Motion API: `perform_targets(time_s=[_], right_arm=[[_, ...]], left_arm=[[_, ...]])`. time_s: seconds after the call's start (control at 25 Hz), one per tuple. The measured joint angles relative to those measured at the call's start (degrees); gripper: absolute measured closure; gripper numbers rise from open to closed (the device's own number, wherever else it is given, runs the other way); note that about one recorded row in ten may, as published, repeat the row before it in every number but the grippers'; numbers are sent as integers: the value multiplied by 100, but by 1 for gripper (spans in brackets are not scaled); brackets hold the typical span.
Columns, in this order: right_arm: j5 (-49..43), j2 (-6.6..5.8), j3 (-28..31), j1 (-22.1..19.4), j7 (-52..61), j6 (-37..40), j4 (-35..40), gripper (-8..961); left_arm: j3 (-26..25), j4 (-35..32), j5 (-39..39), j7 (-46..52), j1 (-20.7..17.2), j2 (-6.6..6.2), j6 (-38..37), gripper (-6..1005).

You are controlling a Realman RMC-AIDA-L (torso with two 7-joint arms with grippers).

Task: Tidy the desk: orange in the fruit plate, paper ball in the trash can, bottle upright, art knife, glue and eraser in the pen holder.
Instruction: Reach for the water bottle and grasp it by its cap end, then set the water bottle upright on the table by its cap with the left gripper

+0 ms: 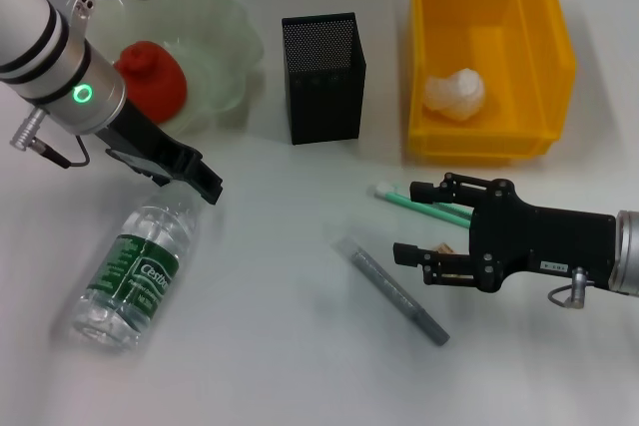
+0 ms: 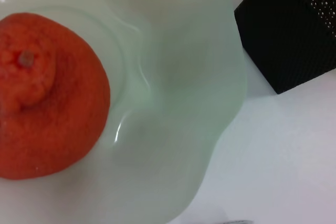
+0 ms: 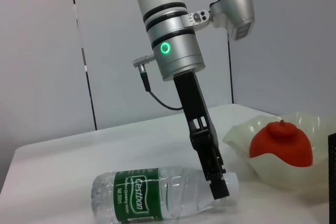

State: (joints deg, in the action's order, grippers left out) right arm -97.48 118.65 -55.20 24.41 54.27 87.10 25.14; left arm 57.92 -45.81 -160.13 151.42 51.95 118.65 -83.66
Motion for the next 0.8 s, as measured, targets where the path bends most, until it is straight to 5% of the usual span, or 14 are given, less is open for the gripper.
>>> perform_targets(time_s=[0.24, 0.8], right_arm=[[2, -9, 0, -2, -12, 0, 0, 188], [2, -8, 0, -17, -12, 0, 0, 188]], left_arm=[[6, 39, -1, -25, 0, 0, 98, 277], [17, 125, 0, -59, 0, 0, 112, 503]])
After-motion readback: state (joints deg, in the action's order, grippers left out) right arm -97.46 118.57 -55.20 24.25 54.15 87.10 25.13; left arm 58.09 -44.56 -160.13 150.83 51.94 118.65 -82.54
